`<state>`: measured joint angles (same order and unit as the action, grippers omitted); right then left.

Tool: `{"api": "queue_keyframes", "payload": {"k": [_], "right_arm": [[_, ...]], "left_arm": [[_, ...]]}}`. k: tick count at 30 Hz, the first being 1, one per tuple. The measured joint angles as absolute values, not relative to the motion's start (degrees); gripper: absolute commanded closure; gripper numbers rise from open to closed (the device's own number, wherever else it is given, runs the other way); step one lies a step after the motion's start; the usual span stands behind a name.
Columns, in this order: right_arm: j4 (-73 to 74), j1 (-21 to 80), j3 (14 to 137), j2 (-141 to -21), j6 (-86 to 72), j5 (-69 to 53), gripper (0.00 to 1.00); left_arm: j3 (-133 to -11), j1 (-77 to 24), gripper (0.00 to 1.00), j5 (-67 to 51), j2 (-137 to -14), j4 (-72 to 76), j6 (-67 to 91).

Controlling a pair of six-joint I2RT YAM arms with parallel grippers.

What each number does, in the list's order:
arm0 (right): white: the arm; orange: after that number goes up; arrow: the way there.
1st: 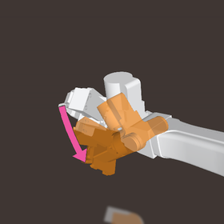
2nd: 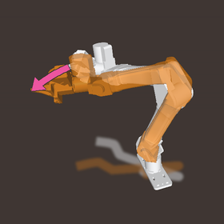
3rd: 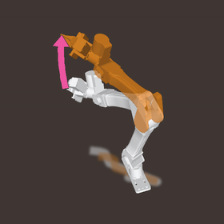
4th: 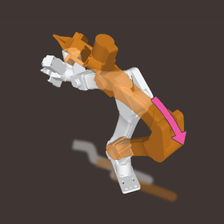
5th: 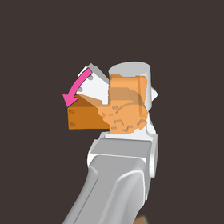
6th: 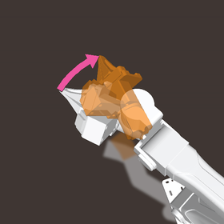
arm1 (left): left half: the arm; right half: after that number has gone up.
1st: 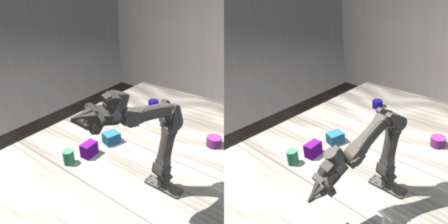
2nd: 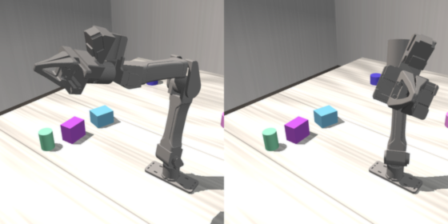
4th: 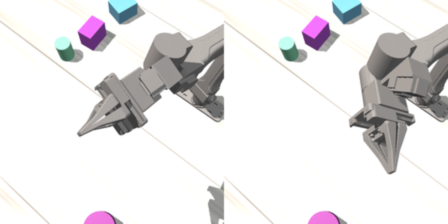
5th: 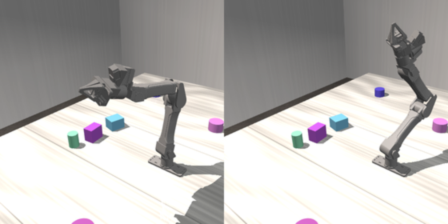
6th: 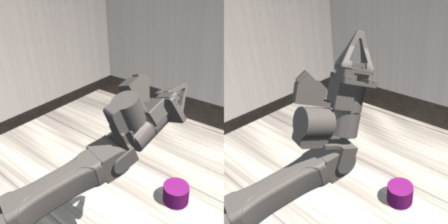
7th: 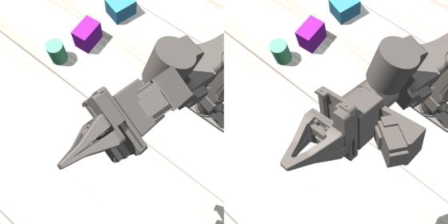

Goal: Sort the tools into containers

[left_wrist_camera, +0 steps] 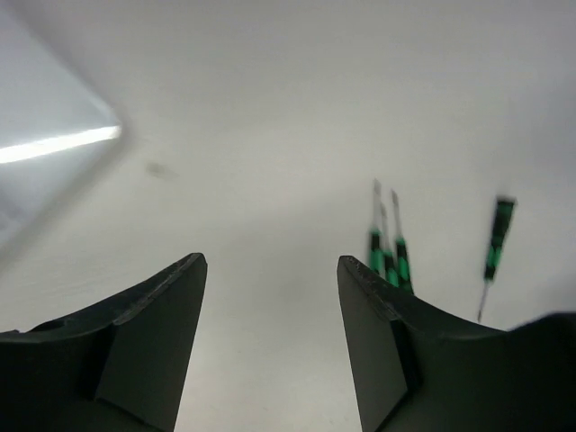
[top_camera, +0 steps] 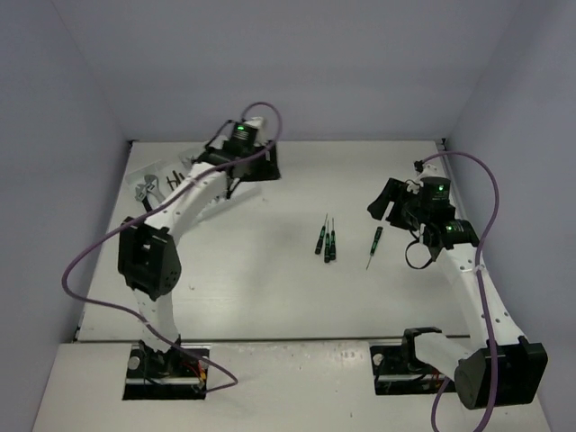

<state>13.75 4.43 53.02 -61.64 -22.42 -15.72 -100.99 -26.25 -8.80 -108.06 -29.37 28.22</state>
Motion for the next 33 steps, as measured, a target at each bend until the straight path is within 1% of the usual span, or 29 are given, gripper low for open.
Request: {"api": "queue_keyframes", "payload": {"k": [4,8,11,14,25,26,28,30,31,33], "right_arm": [[14.79,4.14,51.94,-58.76,-22.43,-13.72,0.34],[15.72,4.16,50.93,-58.39,-22.41,-13.5,0.33],[16.86,4.16,49.7,-57.84,-22.43,-13.51,0.33],[17.99,4.16,49.07,-57.3,-22.36,-13.77,0.33],[19.13,4.14,48.01,-57.19,-22.07,-15.41,0.33],[19.16,4.15,47.98,-57.19,-22.02,-15.47,0.33],[19.17,4.16,47.97,-57.19,-21.96,-15.5,0.33],[19.19,4.15,47.97,-57.19,-21.84,-15.51,0.33],[19.2,4.16,47.98,-57.19,-21.76,-15.51,0.33],[19.21,4.16,47.97,-57.19,-21.52,-15.51,0.33]], "left_arm": [[-99.4,-39.35,0.48,-7.82,-111.37,-30.46,27.73],[-98.79,-45.68,0.52,-6.44,-118.19,-31.91,27.73],[-98.72,-46.87,0.56,-5.25,-122.54,-33.3,27.83],[-99.28,-46.94,0.56,-4.38,-124.93,-34.21,27.98],[-103.58,-47.2,0.56,-2.55,-127.76,-34.34,27.81],[-103.86,-47.2,0.58,-2.5,-127.99,-34.37,27.66],[-104.56,-47.2,0.73,-2.45,-128.5,-34.43,27.44],[-104.88,-47.2,0.9,-2.46,-128.79,-34.27,27.3],[-104.9,-47.19,0.96,-2.39,-128.88,-34.18,27.27],[-104.9,-47.04,1.0,-2.18,-128.9,-34.18,27.16]]}}
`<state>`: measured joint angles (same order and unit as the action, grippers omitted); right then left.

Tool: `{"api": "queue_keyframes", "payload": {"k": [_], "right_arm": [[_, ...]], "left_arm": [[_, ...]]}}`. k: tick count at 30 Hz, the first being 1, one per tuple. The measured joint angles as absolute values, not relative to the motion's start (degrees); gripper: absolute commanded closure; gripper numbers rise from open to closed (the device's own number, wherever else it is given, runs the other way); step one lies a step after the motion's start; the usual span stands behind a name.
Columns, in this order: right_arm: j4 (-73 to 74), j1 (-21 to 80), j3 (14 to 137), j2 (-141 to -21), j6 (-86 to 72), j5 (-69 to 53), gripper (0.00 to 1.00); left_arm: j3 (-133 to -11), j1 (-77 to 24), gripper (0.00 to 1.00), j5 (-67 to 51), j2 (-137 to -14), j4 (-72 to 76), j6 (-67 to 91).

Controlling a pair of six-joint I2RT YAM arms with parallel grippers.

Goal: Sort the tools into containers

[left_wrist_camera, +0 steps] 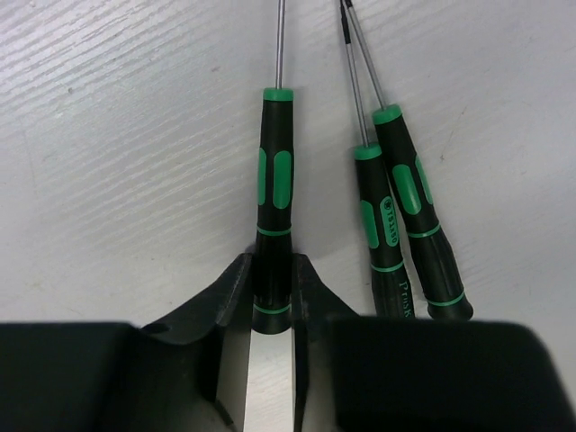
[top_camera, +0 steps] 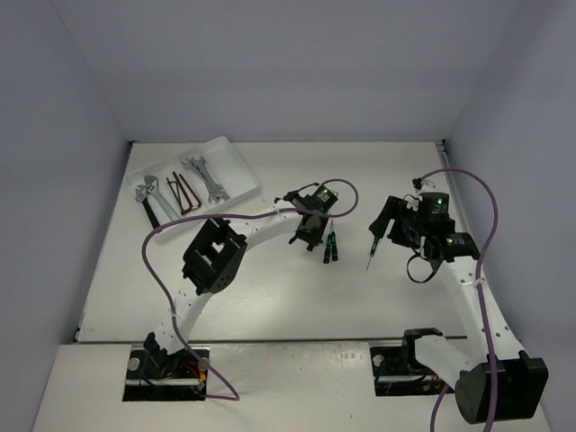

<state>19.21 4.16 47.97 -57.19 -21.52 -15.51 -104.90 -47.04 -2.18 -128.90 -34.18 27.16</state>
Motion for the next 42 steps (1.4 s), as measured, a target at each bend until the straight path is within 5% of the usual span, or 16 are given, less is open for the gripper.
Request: {"api": "queue_keyframes", "payload": {"k": [8,15,23,27,36,42], "right_arm": [[19.74,4.16,47.97,-57.19,-20.93,-15.49,0.33],[20.11,4.16,47.97,-57.19,-20.91,-15.48,0.33],[20.49,4.14,47.97,-57.21,-20.87,-15.49,0.33],[20.64,4.14,47.97,-57.21,-20.75,-15.47,0.33],[20.86,4.14,47.98,-57.21,-19.85,-14.75,0.33],[20.92,4.03,47.97,-57.23,-19.11,-12.46,0.33]], "left_arm": [[-101.61,-43.37,1.0,1.08,-123.96,-35.15,27.28],[-104.12,-25.35,1.0,5.19,-116.31,-35.25,32.38],[-119.0,-12.47,0.68,4.92,-129.79,-35.53,36.83],[-123.25,-13.18,0.52,3.2,-136.21,-36.72,36.13],[-116.18,-20.51,0.49,3.47,-127.3,-36.97,31.13],[-105.28,-33.82,0.49,2.2,-116.19,-36.4,30.77]]}}
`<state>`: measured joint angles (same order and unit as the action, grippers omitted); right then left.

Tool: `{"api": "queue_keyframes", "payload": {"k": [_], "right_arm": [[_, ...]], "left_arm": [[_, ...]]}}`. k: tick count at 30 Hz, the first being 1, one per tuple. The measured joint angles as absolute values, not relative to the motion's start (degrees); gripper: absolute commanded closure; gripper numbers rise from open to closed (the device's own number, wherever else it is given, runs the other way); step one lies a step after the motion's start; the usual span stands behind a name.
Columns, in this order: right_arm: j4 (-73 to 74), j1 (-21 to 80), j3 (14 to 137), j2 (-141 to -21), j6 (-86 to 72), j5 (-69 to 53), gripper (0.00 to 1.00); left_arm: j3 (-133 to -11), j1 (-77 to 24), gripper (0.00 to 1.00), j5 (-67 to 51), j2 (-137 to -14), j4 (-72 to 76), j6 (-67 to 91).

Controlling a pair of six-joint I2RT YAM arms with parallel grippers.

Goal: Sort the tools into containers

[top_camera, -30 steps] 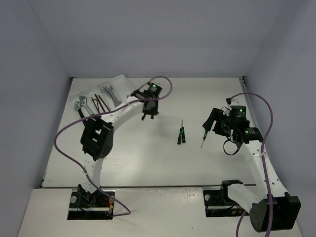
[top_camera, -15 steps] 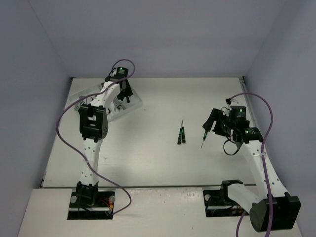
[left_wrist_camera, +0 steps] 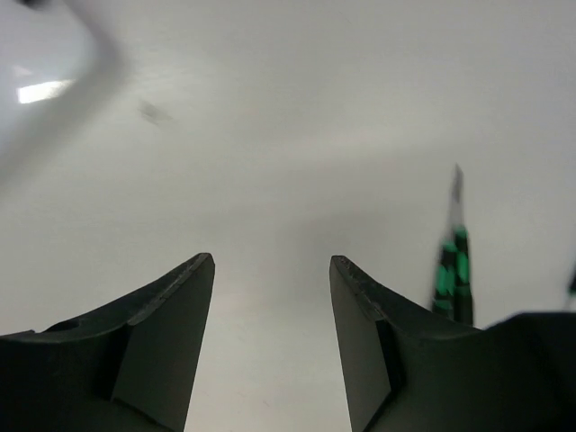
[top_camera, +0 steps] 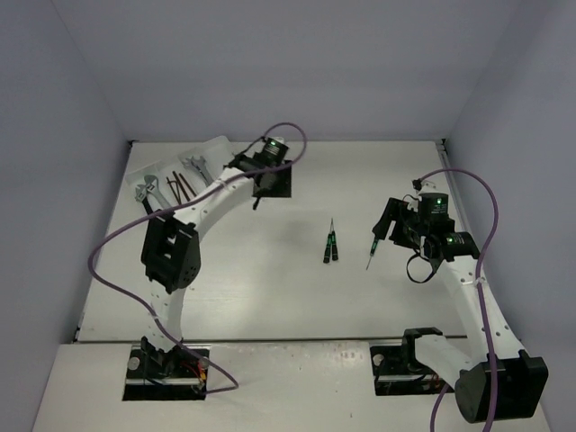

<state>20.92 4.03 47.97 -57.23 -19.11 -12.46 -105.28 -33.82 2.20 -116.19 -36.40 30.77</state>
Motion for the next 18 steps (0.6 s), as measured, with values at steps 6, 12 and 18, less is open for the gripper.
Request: {"api": "queue_keyframes", "payload": {"k": [6,12,18], "right_arm": [[20.91,3.73,47.97,-57.23,-18.98,-11.73,0.34],[20.86,3.7,47.86,-57.15,-19.03,-11.77,0.34],[21.02,3.7,46.75,-55.96,-19.22,-11.92,0.34]], "left_arm": [[-100.01,-49.47,0.49,-2.21,-118.83,-36.17,31.98],[-100.11,-54.08,0.5,-3.57,-125.15,-36.42,32.88],[-102.59,-53.51,0.5,-2.34,-126.24,-36.42,33.71]]}}
